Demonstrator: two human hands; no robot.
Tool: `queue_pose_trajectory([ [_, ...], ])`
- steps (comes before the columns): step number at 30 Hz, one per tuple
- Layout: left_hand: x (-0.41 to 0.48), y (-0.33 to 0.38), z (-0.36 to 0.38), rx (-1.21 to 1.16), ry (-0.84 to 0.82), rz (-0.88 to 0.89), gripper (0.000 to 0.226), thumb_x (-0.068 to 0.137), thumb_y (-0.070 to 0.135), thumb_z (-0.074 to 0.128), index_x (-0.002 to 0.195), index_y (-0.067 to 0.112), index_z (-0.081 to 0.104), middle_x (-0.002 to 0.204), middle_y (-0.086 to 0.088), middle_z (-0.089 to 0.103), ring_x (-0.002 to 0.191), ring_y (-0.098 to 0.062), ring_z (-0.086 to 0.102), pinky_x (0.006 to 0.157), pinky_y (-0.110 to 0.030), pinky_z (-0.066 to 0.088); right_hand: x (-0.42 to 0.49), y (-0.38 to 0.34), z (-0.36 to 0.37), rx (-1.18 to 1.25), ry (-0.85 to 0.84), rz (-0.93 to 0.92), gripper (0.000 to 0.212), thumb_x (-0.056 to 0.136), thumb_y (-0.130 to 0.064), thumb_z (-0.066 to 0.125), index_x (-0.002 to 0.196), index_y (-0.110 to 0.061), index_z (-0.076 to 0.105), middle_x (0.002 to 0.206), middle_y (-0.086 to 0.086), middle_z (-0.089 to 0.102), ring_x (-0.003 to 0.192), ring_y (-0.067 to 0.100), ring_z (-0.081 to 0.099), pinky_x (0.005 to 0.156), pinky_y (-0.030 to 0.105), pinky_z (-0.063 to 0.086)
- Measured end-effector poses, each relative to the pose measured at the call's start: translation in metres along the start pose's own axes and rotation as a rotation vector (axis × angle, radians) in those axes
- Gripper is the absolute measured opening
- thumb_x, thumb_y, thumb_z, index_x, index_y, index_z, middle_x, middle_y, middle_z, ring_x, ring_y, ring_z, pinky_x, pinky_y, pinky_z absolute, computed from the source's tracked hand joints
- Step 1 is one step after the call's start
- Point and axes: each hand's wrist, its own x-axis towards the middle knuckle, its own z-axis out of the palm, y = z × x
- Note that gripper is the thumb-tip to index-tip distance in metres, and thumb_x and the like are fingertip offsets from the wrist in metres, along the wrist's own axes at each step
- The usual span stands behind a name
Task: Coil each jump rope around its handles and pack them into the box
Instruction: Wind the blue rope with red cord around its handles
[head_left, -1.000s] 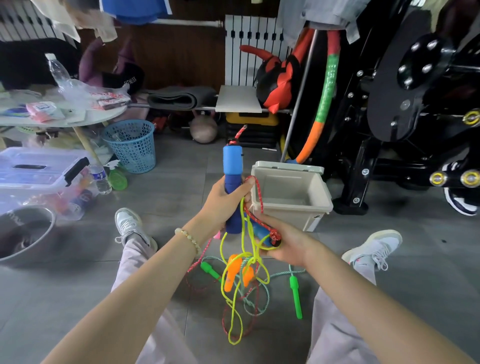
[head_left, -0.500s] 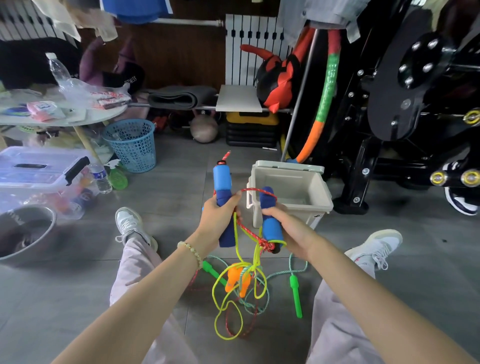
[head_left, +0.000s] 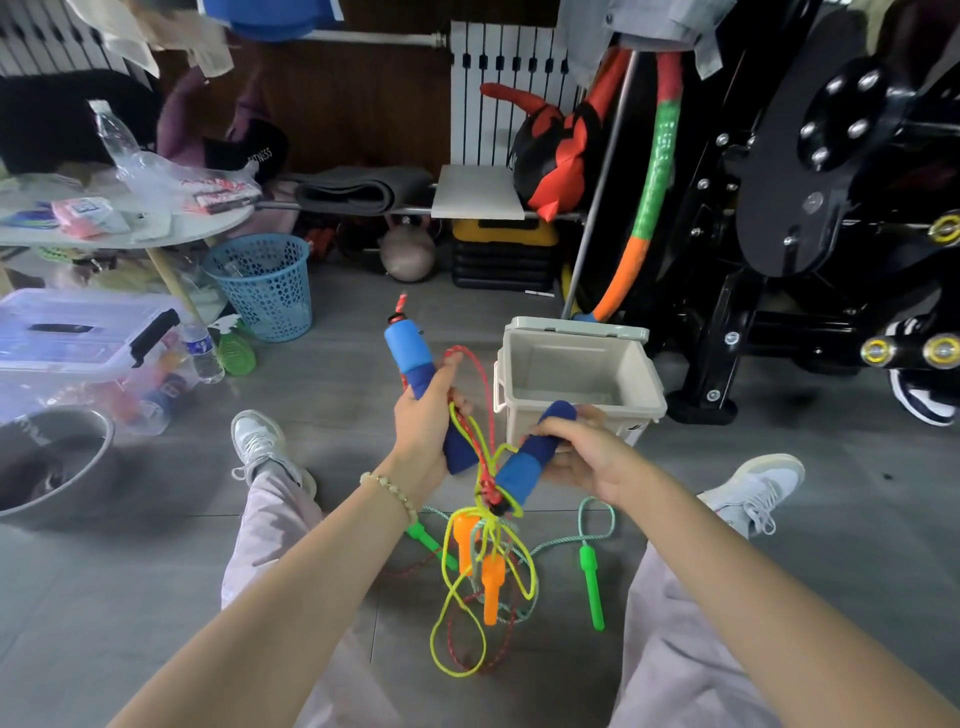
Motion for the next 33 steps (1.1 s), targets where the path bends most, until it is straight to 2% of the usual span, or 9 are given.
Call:
queue_pose_trajectory([
  [5, 0.000, 0.001, -0.001, -0.091, 0.038, -0.013, 0.026, 0.088, 0.025, 0.067, 0.072, 0.017, 0.048, 0.040, 0.006, 0.045, 0.035, -0.007, 0.043, 0.041, -0.018, 0.040, -0.002, 0.011, -0.006, -0.249, 0.073, 0.021, 0.046, 0.083, -0.015, 0.070, 0.115, -0.008, 0.039, 0.093, 0.008, 0.058, 0.076, 0.018, 0.062, 0.066, 0.036, 0.057],
  [7, -0.002, 0.001, 0.003, -0.072, 0.000, -0.020, 0.025, 0.088, 0.026, 0.067, 0.073, 0.017, 0.049, 0.041, 0.007, 0.045, 0.036, -0.007, 0.043, 0.043, -0.020, 0.040, -0.003, 0.018, -0.004, -0.651, 0.142, -0.148, 0.043, 0.084, -0.027, 0.070, 0.117, -0.013, 0.046, 0.109, 0.004, 0.051, 0.099, 0.017, 0.053, 0.087, 0.032, 0.048],
  [9, -0.001, 0.004, 0.006, -0.067, -0.012, -0.025, 0.025, 0.086, 0.026, 0.069, 0.074, 0.018, 0.048, 0.043, 0.006, 0.044, 0.036, -0.007, 0.043, 0.042, -0.020, 0.041, -0.009, 0.018, 0.002, -0.700, -0.009, -0.326, 0.022, 0.092, -0.031, 0.057, 0.109, -0.018, 0.060, 0.114, -0.002, 0.056, 0.110, 0.010, 0.052, 0.098, 0.021, 0.041],
  [11, 0.001, 0.008, 0.009, -0.062, -0.001, -0.027, 0.026, 0.085, 0.025, 0.070, 0.075, 0.017, 0.048, 0.044, 0.005, 0.044, 0.035, -0.008, 0.043, 0.041, -0.018, 0.041, -0.024, 0.018, 0.012, -0.591, -0.277, -0.285, 0.019, 0.097, -0.032, 0.045, 0.100, -0.026, 0.062, 0.101, -0.017, 0.065, 0.102, -0.005, 0.056, 0.091, 0.009, 0.038],
  [13, 0.001, 0.011, 0.009, -0.065, 0.013, -0.029, 0.026, 0.086, 0.024, 0.069, 0.074, 0.017, 0.048, 0.044, 0.004, 0.045, 0.035, -0.008, 0.044, 0.040, -0.018, 0.040, -0.024, 0.027, 0.014, -0.625, -0.392, -0.313, 0.016, 0.088, -0.031, 0.062, 0.103, -0.032, 0.058, 0.104, -0.017, 0.063, 0.102, -0.005, 0.056, 0.095, 0.014, 0.038],
  [16, 0.003, 0.013, 0.008, -0.062, 0.030, -0.044, 0.027, 0.086, 0.027, 0.069, 0.072, 0.017, 0.047, 0.043, 0.005, 0.046, 0.037, -0.008, 0.045, 0.046, -0.022, 0.042, -0.013, 0.043, 0.010, -0.769, -0.270, -0.470, 0.048, 0.070, -0.026, 0.082, 0.102, -0.039, 0.050, 0.109, -0.012, 0.060, 0.106, 0.003, 0.056, 0.092, 0.013, 0.040],
  [23, 0.005, 0.015, 0.001, -0.104, 0.024, -0.058, 0.027, 0.086, 0.026, 0.069, 0.071, 0.018, 0.048, 0.050, 0.005, 0.045, 0.040, -0.007, 0.045, 0.046, -0.020, 0.042, -0.009, 0.049, 0.008, -0.813, -0.101, -0.668, 0.027, 0.075, -0.031, 0.076, 0.086, -0.045, 0.056, 0.093, -0.020, 0.060, 0.092, 0.001, 0.057, 0.085, 0.021, 0.044],
  [27, 0.006, 0.017, 0.001, -0.086, 0.011, -0.035, 0.029, 0.085, 0.026, 0.070, 0.069, 0.018, 0.047, 0.046, 0.005, 0.045, 0.043, -0.010, 0.044, 0.049, -0.024, 0.041, -0.006, 0.045, 0.005, -0.875, 0.019, -0.825, 0.023, 0.079, -0.026, 0.073, 0.102, -0.028, 0.071, 0.098, -0.016, 0.058, 0.094, 0.001, 0.056, 0.083, 0.016, 0.042],
  [33, 0.009, 0.016, -0.004, -0.028, 0.028, -0.015, 0.032, 0.085, 0.028, 0.070, 0.068, 0.018, 0.045, 0.046, 0.005, 0.046, 0.044, -0.012, 0.044, 0.050, -0.026, 0.042, -0.006, 0.026, 0.003, -0.958, -0.005, -0.904, 0.005, 0.085, -0.015, 0.066, 0.089, -0.015, 0.064, 0.091, -0.002, 0.057, 0.086, 0.009, 0.052, 0.075, 0.018, 0.040],
])
